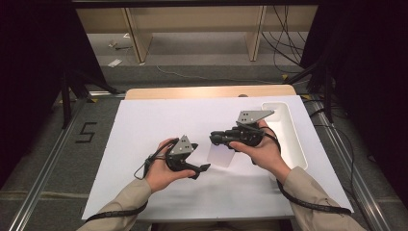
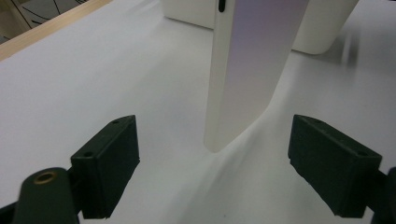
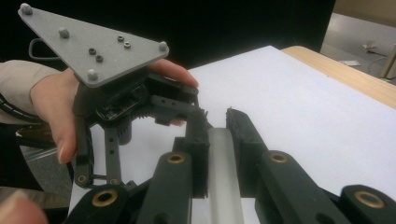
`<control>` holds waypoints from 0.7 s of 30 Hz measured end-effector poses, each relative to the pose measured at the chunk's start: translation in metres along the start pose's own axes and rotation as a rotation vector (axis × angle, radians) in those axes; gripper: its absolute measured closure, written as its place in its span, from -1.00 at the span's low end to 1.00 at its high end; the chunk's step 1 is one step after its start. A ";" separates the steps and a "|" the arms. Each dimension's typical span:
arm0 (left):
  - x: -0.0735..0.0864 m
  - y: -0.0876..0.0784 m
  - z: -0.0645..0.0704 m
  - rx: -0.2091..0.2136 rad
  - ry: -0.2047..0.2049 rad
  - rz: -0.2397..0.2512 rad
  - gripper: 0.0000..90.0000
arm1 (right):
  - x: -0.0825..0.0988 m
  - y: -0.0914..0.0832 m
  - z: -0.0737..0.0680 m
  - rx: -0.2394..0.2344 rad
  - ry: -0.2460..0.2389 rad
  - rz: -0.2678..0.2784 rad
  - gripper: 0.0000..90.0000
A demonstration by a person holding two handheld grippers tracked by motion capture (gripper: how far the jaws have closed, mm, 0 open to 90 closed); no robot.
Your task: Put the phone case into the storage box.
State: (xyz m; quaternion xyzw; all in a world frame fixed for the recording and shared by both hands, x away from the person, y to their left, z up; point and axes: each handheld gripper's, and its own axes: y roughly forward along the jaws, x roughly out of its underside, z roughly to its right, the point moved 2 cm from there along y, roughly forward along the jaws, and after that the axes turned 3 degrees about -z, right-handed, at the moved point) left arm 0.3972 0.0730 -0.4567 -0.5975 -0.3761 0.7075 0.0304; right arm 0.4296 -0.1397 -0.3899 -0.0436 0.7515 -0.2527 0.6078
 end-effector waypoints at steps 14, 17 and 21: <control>0.002 0.003 0.002 0.026 0.009 -0.004 -0.53 | -0.002 0.001 -0.004 -0.042 -0.009 -0.010 0.78; 0.002 0.004 0.002 0.032 0.014 -0.007 -0.51 | -0.001 0.002 -0.005 -0.053 -0.014 -0.016 0.78; 0.003 0.005 0.003 0.039 0.018 -0.014 -0.50 | -0.002 0.003 -0.007 -0.065 -0.016 -0.019 0.78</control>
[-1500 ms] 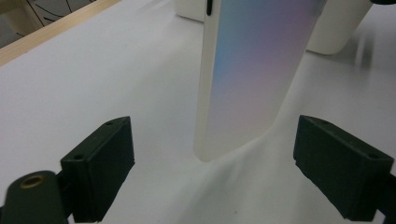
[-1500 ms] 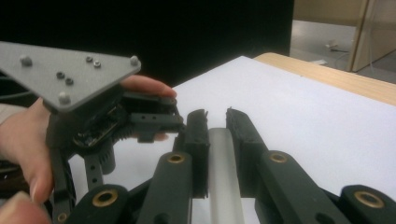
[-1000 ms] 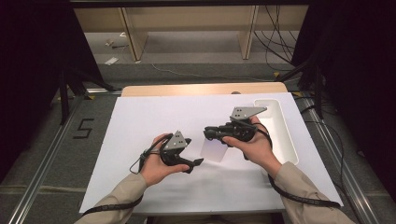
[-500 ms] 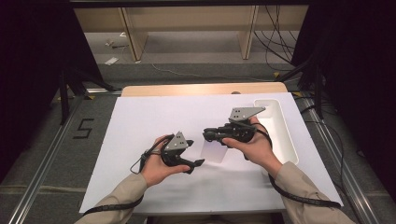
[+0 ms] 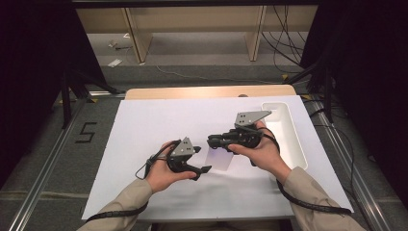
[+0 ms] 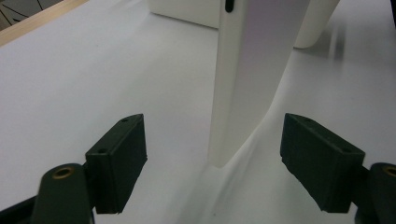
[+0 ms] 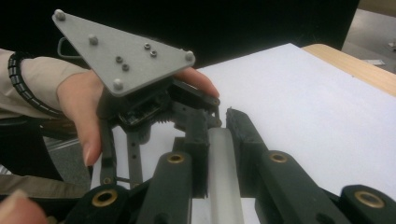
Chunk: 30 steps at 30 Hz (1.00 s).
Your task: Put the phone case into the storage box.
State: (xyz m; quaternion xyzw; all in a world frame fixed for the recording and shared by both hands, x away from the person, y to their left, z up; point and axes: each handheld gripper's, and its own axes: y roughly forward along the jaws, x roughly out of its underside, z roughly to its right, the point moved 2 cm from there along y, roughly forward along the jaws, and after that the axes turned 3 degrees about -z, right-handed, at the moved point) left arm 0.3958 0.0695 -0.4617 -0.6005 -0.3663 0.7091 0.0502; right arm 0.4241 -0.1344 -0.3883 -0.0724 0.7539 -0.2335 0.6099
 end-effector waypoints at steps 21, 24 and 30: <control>0.004 0.005 0.003 0.069 0.028 -0.010 -0.18 | -0.002 0.001 -0.005 -0.031 0.002 -0.002 0.78; 0.004 0.006 0.003 0.089 0.040 -0.012 -0.08 | -0.002 0.002 -0.005 -0.034 0.006 0.000 0.78; 0.005 0.008 0.003 0.115 0.054 -0.010 0.11 | -0.002 0.002 -0.005 -0.039 0.008 -0.002 0.78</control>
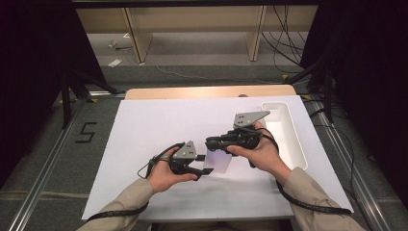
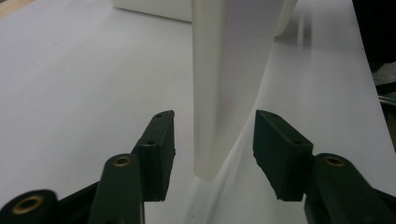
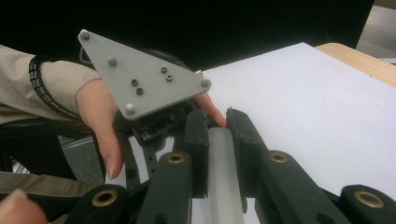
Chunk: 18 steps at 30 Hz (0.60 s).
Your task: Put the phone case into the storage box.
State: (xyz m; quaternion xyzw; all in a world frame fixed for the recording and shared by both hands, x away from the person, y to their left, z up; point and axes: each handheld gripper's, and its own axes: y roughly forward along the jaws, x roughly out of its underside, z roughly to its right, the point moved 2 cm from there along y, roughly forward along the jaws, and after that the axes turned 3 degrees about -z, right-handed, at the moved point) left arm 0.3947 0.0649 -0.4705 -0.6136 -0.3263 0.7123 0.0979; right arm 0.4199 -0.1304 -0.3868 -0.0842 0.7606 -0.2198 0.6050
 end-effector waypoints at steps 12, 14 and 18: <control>0.000 -0.001 0.000 0.027 0.003 0.009 0.39 | 0.000 0.001 0.000 -0.011 0.003 0.002 0.78; -0.001 -0.001 -0.001 0.030 0.002 0.014 0.45 | 0.000 0.001 0.000 -0.010 0.003 0.004 0.78; -0.001 -0.002 -0.001 0.036 -0.007 0.018 0.48 | 0.000 0.000 0.000 -0.013 0.006 0.006 0.78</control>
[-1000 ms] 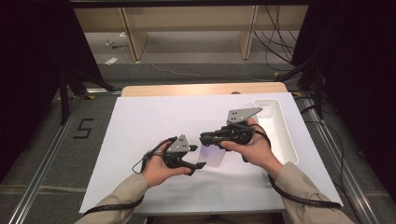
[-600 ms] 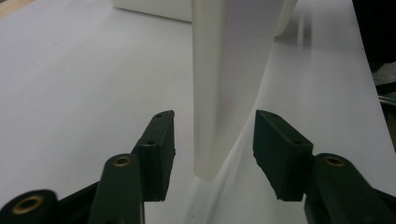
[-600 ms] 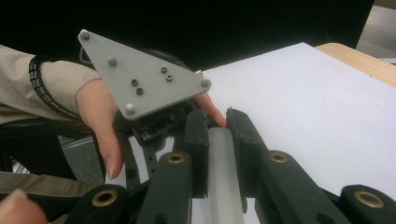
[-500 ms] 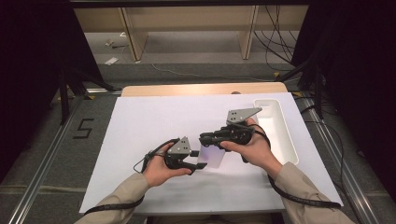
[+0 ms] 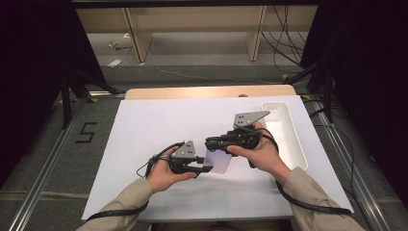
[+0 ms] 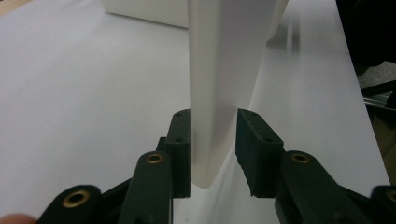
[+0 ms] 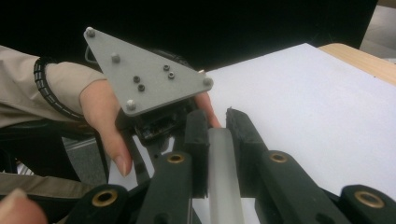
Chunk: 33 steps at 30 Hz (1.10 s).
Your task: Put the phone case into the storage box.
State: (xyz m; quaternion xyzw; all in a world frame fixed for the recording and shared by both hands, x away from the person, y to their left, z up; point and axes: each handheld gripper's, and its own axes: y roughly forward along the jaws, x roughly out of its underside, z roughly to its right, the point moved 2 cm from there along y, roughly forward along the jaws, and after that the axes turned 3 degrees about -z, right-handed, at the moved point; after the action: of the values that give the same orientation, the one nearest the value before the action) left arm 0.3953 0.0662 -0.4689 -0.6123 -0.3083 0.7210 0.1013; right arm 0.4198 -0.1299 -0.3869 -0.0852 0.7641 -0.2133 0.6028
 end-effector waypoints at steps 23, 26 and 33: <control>-0.003 -0.005 0.002 0.041 0.000 -0.019 0.71 | 0.000 -0.002 0.001 -0.041 0.010 0.017 0.74; -0.003 -0.005 0.002 0.047 -0.001 -0.024 0.72 | 0.000 -0.002 0.001 -0.047 0.010 0.017 0.74; -0.003 -0.005 0.002 0.057 -0.003 -0.025 0.73 | 0.000 -0.002 0.001 -0.048 0.003 0.016 0.74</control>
State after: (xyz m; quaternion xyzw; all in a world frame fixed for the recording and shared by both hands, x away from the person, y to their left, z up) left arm 0.3928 0.0680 -0.4632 -0.6042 -0.2954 0.7291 0.1270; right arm 0.4206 -0.1317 -0.3864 -0.0929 0.7706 -0.1902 0.6012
